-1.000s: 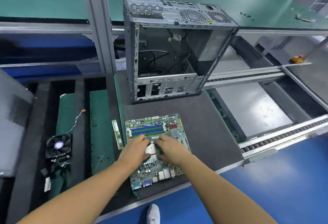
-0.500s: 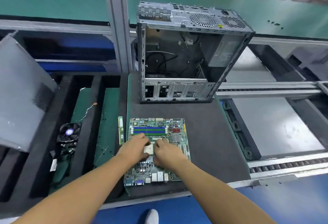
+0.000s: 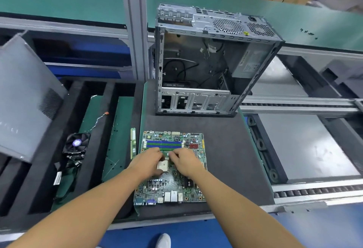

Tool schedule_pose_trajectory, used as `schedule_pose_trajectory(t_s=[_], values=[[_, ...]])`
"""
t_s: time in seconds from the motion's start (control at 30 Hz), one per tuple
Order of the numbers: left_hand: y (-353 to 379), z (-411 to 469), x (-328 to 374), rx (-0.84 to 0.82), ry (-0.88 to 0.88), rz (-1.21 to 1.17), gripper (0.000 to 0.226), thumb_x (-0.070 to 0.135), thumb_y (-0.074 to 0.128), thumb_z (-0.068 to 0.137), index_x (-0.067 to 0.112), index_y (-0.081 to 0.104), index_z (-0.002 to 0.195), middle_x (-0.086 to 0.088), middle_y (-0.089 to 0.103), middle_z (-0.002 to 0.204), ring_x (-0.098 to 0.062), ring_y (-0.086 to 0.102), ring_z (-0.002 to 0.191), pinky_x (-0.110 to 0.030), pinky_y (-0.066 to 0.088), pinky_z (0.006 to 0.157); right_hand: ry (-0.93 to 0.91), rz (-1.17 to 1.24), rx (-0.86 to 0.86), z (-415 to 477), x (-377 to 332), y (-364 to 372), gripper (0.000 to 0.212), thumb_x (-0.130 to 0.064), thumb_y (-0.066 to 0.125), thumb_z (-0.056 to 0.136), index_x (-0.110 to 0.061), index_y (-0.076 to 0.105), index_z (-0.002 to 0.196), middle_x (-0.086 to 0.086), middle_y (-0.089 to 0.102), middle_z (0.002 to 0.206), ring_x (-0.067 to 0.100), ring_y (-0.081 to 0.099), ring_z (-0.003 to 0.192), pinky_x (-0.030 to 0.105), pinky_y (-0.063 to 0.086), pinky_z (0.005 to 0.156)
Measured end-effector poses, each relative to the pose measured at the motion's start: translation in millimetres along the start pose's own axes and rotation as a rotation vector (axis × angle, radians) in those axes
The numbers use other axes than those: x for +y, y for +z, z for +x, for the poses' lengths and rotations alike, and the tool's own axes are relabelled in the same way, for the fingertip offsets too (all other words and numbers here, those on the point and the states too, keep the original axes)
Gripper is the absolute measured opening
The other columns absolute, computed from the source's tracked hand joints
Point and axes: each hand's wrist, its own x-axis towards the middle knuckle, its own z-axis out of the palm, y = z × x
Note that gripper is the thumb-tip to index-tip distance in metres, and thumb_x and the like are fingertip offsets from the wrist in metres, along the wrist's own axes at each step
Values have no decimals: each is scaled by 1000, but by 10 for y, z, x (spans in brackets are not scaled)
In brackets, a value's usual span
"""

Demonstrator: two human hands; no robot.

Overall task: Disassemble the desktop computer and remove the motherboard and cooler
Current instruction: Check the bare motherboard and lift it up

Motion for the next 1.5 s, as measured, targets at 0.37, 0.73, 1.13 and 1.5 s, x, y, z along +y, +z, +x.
schedule_pose_trajectory(t_s=[0.37,0.73,1.13,1.5], values=[[7,27,-50,-1,66,47,50,44,74,80,21,57,122,5,55,118,-14,51,114,-31,47,88,15,-24,0,39,-40,3,43,-31,38,107,-5,57,79,14,57,77,27,52,73,33,38,65],[36,43,-63,10,71,-14,49,43,75,78,20,58,118,5,56,114,-16,52,110,-30,46,93,63,-93,-15,159,-123,2,40,-31,34,107,-10,49,77,11,54,81,28,50,75,31,38,68],[71,58,-82,-10,71,-91,51,41,78,75,18,58,117,7,53,109,-13,52,105,-26,46,91,16,-76,-64,81,-5,-3,35,-32,37,107,-11,52,83,10,56,83,27,50,79,32,39,71],[91,11,-76,57,96,-26,48,44,75,82,21,58,120,5,56,115,-14,48,112,-28,41,98,44,-109,-54,194,-55,0,40,-29,32,108,-4,60,94,22,66,103,33,58,90,36,47,83]])
